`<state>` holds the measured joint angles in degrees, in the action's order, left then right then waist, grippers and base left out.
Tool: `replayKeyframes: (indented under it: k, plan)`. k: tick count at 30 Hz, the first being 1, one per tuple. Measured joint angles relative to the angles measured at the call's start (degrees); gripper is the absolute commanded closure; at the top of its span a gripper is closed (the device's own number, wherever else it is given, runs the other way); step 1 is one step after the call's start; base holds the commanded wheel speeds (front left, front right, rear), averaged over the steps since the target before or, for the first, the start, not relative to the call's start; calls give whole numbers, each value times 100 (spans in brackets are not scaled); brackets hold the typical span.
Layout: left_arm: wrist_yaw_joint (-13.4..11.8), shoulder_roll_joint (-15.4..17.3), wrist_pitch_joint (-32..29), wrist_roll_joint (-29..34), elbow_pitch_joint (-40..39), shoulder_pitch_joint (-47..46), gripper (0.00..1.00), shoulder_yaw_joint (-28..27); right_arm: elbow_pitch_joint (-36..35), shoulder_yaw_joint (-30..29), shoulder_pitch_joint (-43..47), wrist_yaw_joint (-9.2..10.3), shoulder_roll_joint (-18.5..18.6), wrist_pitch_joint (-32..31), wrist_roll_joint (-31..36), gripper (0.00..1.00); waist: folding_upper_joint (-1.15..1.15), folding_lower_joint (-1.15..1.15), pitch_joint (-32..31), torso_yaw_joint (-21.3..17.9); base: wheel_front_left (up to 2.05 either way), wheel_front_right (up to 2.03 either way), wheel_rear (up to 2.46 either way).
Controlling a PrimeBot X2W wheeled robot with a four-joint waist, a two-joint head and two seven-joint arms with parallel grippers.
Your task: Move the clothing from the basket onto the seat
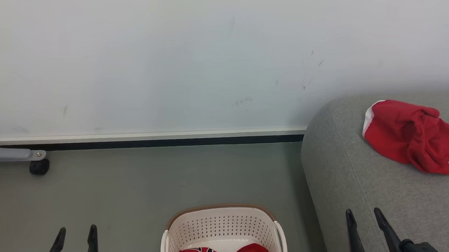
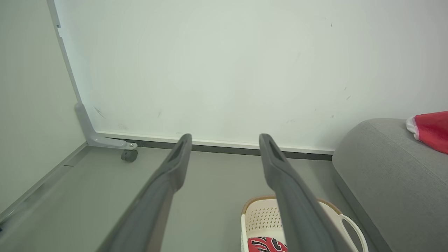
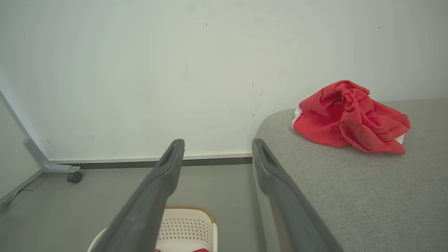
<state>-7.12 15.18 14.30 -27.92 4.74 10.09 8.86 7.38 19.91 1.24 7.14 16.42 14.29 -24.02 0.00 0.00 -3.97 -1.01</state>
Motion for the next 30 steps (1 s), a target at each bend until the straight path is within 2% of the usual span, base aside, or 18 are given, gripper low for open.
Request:
replayKeyframes:
  k: [30]
  plan:
    - [0, -118, 0, 328, -325, 115, 0, -136, -382, -467, 198, 0, -235, 0, 542, 0, 0, 0, 194, -44, 0, 0, 0]
